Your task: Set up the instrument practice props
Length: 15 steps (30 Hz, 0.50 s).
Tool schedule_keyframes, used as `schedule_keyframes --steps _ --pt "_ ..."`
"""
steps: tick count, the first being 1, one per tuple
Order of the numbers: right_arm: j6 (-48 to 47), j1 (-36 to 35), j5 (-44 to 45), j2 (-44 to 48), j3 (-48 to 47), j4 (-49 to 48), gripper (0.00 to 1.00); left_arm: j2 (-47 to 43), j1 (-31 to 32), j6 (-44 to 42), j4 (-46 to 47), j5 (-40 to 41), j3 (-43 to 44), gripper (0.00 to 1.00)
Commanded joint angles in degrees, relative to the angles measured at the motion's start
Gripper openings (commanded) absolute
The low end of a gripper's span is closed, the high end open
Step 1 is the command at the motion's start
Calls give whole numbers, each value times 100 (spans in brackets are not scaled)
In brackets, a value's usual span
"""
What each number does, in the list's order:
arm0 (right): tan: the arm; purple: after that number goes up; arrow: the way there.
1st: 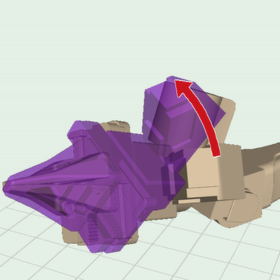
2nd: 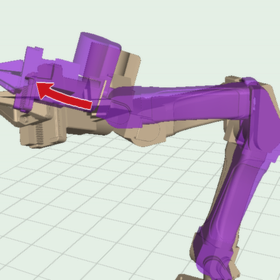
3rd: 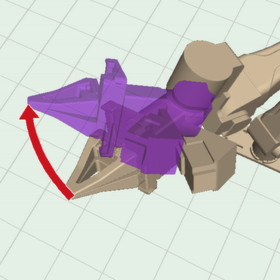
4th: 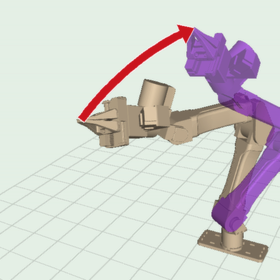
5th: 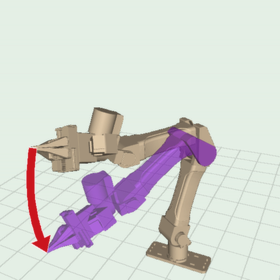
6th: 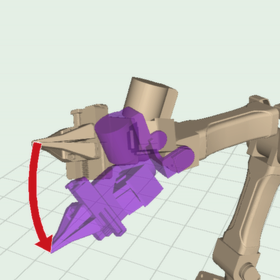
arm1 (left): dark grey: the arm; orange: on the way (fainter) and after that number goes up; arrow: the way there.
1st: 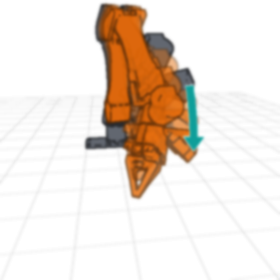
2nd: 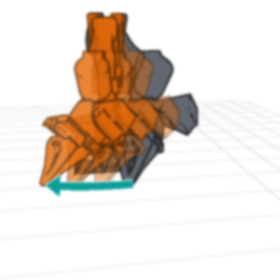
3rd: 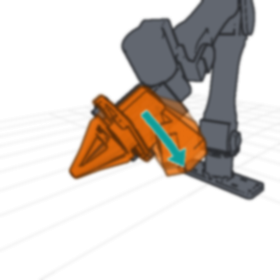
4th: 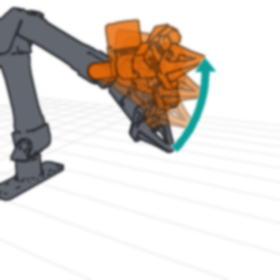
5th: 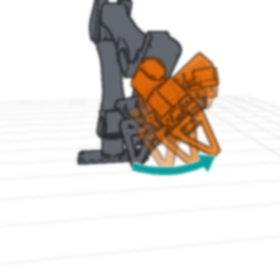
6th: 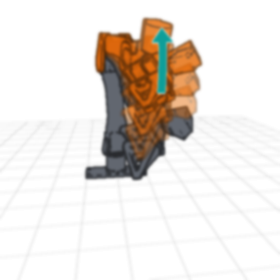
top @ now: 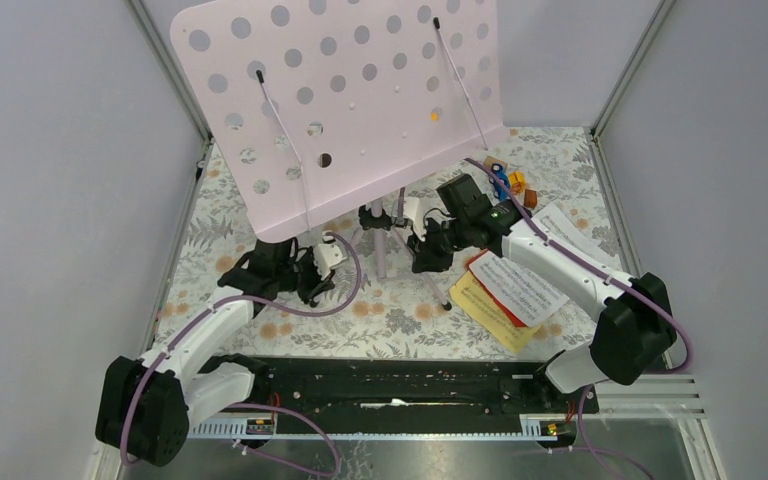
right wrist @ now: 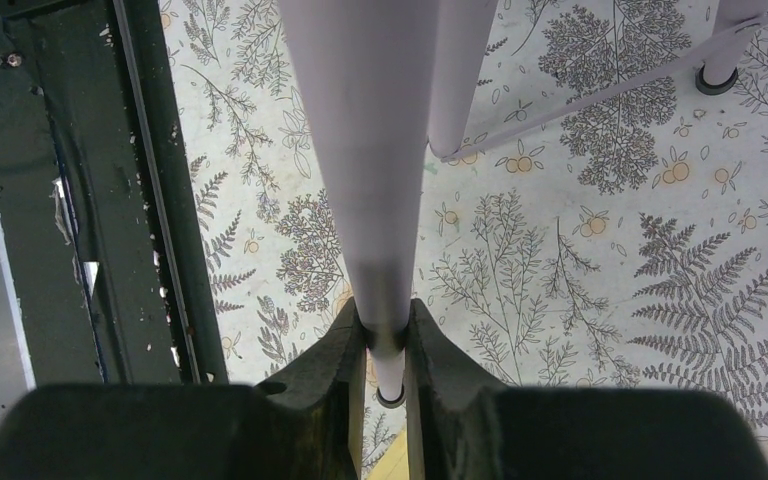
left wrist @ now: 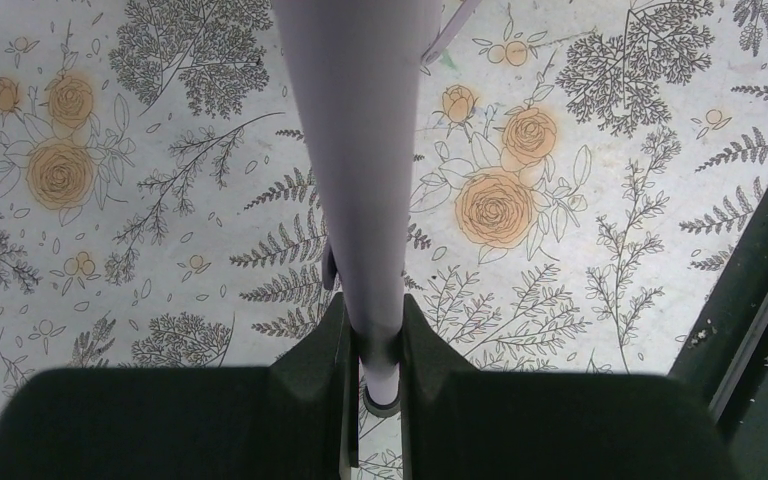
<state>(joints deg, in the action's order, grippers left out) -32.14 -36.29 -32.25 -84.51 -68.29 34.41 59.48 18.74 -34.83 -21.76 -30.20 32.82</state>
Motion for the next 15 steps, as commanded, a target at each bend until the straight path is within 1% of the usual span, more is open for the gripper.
schedule_keyframes --steps 1,8,13,15 --pt "81 307 1293 218 256 2084 0 -136 -422 -516 -1539 2094 -410 0" --pt "54 232 1607 267 604 1872 0 -303 -422 -870 -1774 2066 -475 0" --pt "42 138 1286 292 683 1447 0 -342 -423 -932 -1699 1662 -338 0" --pt "-16 68 1138 222 588 1322 0 -345 -421 -848 -1548 1368 -188 7"
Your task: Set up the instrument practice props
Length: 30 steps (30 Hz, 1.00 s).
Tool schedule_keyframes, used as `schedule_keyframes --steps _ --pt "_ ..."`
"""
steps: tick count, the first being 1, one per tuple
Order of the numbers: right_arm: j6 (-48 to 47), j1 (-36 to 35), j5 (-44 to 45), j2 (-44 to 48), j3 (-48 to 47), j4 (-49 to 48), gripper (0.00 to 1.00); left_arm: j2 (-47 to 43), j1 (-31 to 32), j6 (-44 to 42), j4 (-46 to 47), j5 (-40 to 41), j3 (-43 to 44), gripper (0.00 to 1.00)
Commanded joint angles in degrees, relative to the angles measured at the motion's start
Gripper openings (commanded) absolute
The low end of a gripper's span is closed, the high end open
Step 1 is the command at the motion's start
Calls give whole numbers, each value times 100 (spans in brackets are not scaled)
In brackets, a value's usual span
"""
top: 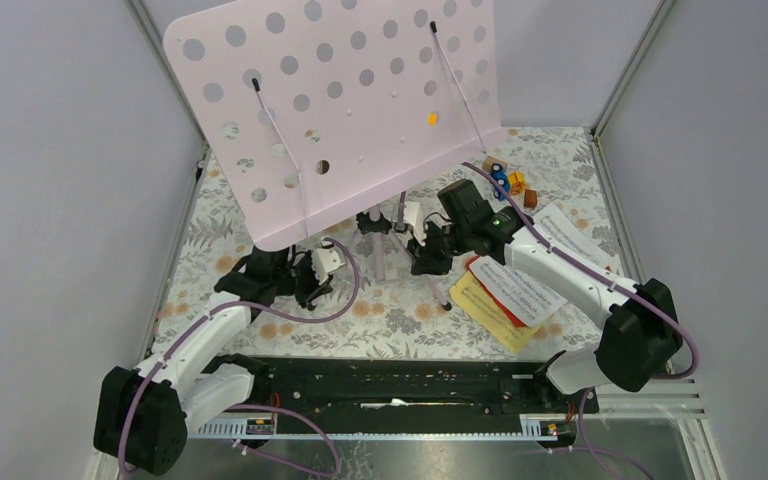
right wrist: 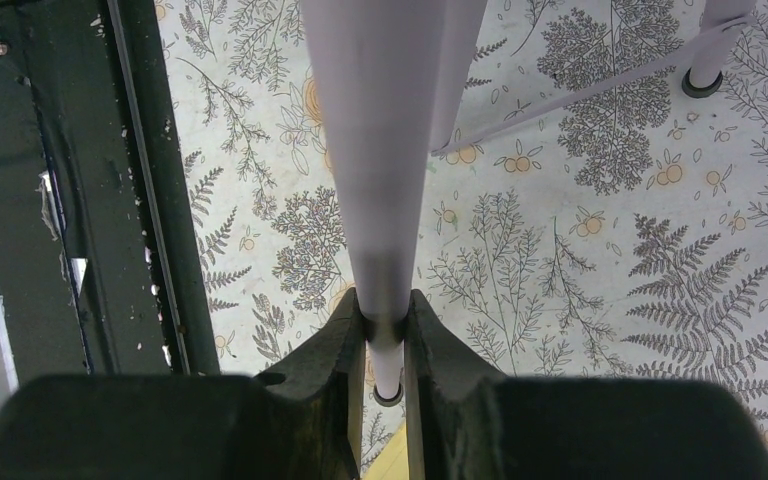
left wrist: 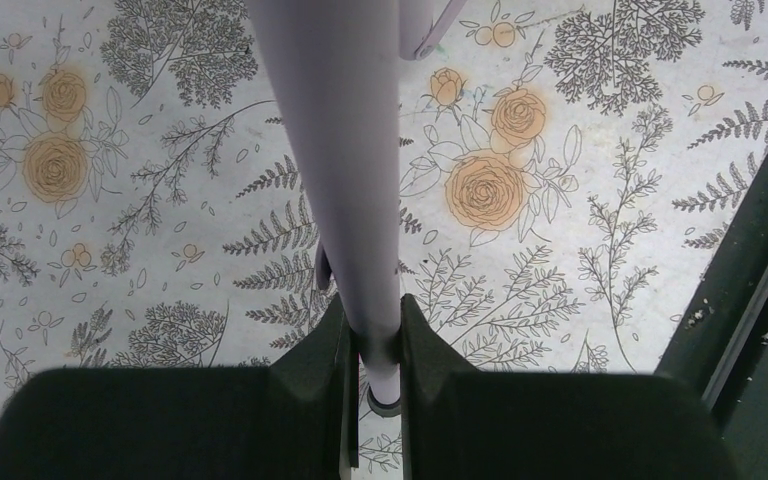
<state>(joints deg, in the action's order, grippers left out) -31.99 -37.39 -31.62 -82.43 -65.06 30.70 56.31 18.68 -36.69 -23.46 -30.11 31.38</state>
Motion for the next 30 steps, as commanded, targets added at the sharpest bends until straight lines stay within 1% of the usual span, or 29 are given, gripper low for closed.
schedule_keyframes --steps 1,3,5,11,15,17,20,23,25,30 --pt "-57 139 990 -36 225 1611 0 -25 -413 -629 -1289 1165 40 11" --pt "-114 63 805 -139 133 1484 0 -19 -415 -469 -996 818 206 22" --pt "-174 -45 730 -306 27 1431 0 8 -413 -329 -721 399 355 36" --pt "-125 -155 568 -499 -90 1168 0 138 -416 -93 -331 -346 674 64" --pt "-111 -155 513 -484 -29 1006 0 38 -409 221 -49 -886 795 76" --pt "-86 -155 442 -467 56 887 0 39 -416 461 76 -1235 928 80" --pt "-15 -155 308 -442 163 635 0 156 -414 994 425 -1702 1134 80" --pt "70 -159 236 -372 239 343 0 239 -385 1503 880 -2028 1249 74" --pt "115 -156 181 -283 291 107 4 308 -313 1703 1144 -2071 1282 62" --pt "219 -155 -35 -105 370 -458 15 429 2 1869 1605 -1988 1150 37"
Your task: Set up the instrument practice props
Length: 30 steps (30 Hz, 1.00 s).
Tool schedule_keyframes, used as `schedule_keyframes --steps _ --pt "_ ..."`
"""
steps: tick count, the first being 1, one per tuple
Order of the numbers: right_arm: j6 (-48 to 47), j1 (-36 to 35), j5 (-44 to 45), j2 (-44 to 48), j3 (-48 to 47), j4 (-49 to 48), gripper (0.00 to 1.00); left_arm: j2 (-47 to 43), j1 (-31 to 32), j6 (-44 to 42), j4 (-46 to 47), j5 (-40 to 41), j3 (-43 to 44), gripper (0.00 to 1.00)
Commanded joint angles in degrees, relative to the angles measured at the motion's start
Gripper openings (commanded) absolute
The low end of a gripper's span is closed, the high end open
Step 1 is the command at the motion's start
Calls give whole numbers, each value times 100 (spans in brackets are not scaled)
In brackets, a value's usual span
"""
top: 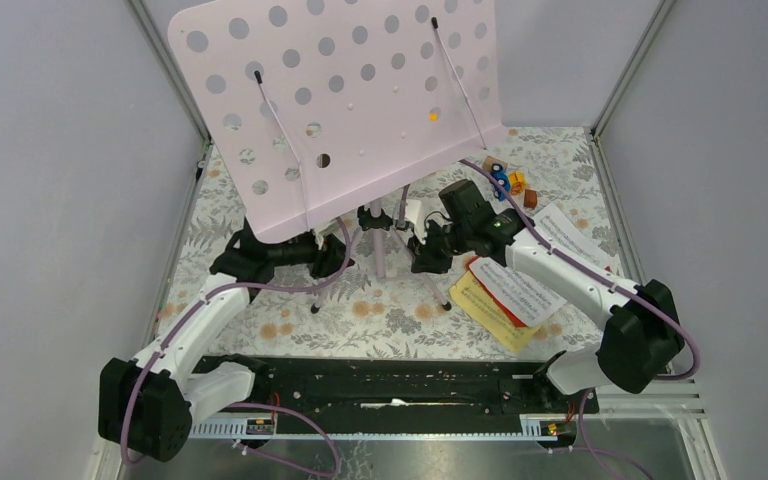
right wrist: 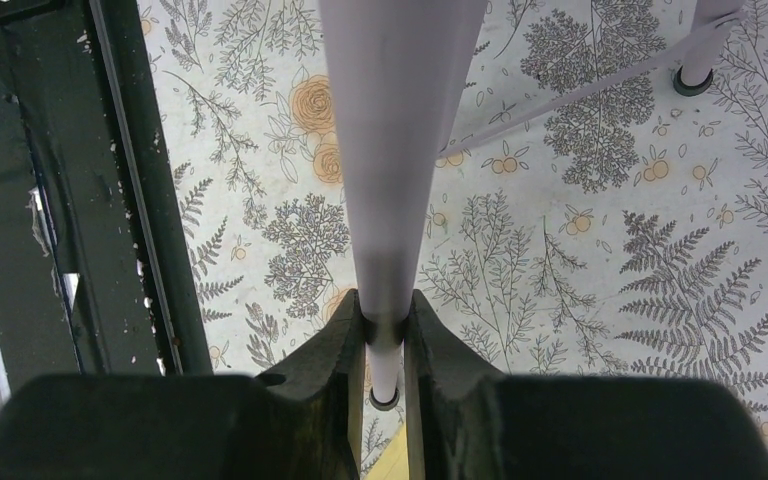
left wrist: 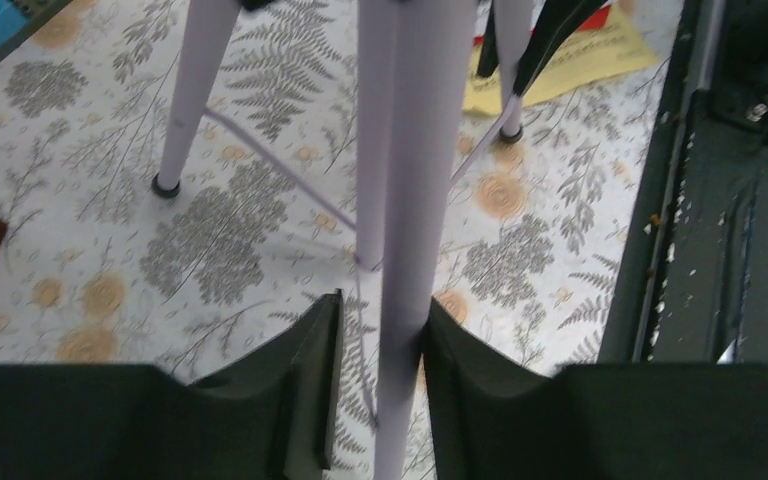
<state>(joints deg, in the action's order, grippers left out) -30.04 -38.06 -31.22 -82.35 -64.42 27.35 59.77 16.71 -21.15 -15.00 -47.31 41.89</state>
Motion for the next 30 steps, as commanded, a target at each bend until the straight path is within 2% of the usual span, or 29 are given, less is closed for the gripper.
schedule_keyframes --steps 1,6,15,20,23,24,26,27,28,29,30 --pt "44 -87 -103 -93 312 -216 18 95 254 321 817 -249 47 32" --pt "233 -87 -286 17 391 -739 32 110 375 311 922 -147 -128 0" --pt "753 -87 -508 13 363 -1541 54 74 553 335 982 60 -310 0" --pt "997 -92 -527 20 251 -1801 55 57 561 342 982 120 -344 0" --pt "1084 -88 -565 -28 229 -1950 49 40 554 340 982 162 -366 0" --pt "1102 -92 -576 -54 228 -1957 42 28 556 327 971 187 -369 0" --pt "1102 -87 -595 -66 263 -1956 20 -18 558 272 868 297 -370 1" --pt "1086 -87 -579 -51 313 -1953 11 -31 555 225 790 361 -371 7" --pt "1062 -87 -540 -33 361 -1949 4 -70 557 156 702 434 -370 19" --pt "1046 -87 -487 1 415 -1953 0 -109 551 76 603 512 -367 28" --pt "1040 -83 -413 30 459 -1953 0 -153 548 -19 509 588 -374 37"
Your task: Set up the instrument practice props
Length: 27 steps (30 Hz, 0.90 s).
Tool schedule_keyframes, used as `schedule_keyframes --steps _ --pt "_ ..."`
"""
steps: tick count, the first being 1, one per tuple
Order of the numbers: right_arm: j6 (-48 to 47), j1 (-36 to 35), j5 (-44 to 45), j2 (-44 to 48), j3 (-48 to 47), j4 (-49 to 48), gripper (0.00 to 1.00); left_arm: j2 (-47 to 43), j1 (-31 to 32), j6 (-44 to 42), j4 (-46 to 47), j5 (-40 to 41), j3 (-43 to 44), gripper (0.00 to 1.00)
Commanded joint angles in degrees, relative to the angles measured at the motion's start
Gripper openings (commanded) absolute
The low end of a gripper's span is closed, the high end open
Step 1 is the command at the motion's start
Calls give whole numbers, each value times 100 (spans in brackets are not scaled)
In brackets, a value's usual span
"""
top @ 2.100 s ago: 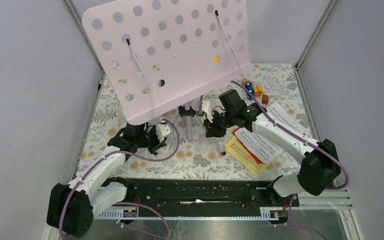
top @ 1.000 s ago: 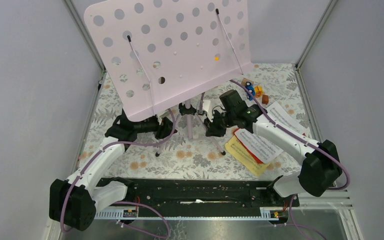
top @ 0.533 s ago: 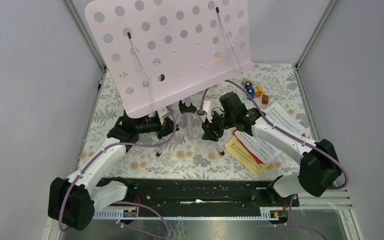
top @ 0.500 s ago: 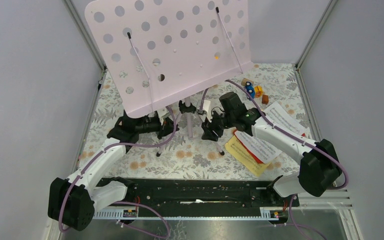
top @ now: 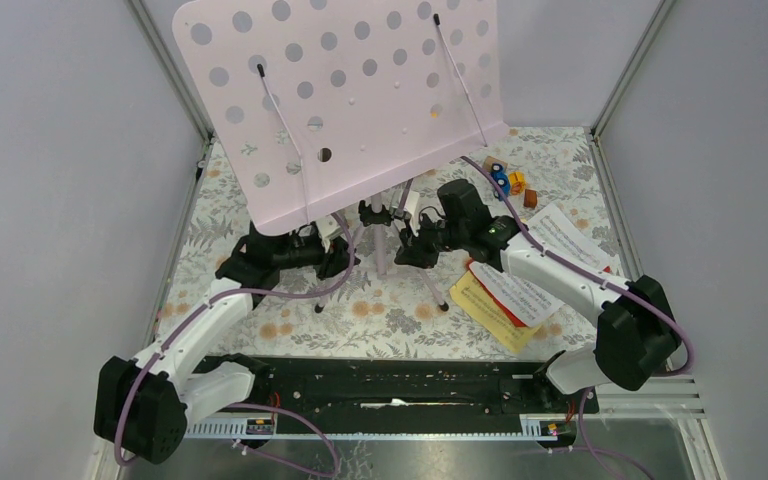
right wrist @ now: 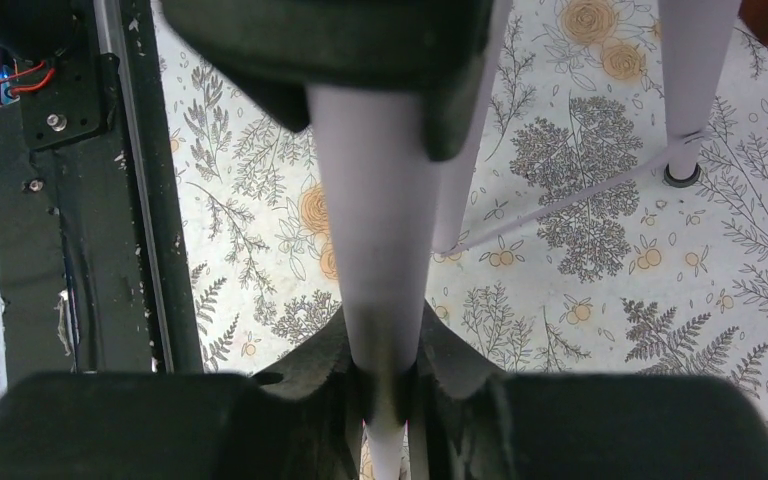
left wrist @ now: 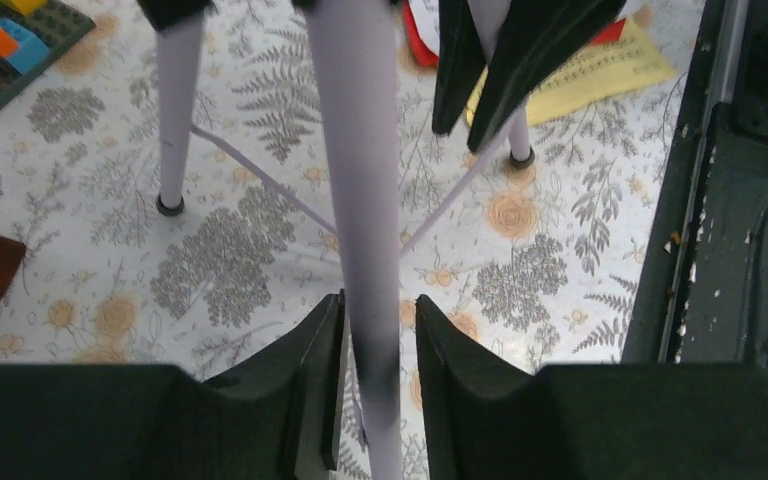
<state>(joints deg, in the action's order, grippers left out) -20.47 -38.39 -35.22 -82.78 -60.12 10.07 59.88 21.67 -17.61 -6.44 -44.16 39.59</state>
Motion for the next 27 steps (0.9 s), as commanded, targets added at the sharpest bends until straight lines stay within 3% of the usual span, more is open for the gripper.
schedule_keyframes --steps 1,6,9,13,17,22,27 --pt "79 -54 34 104 86 -223 0 -220 42 -434 -444 348 -157 45" --pt "144 -55 90 193 282 -224 0 -434 -7 -777 -867 742 -340 84" --pt "172 -55 60 163 307 -224 0 -444 -11 -942 -901 950 -547 90" --pt "199 -54 24 111 308 -224 0 -301 -14 -1057 -635 1259 -834 87" --pt "210 -50 20 87 299 -220 0 37 2 -1164 -552 1419 -808 74" --pt "223 -55 47 111 329 -217 0 401 23 -1181 -559 1467 -722 48" --pt "157 -55 160 74 110 219 0 454 27 -1349 -947 1469 -659 7"
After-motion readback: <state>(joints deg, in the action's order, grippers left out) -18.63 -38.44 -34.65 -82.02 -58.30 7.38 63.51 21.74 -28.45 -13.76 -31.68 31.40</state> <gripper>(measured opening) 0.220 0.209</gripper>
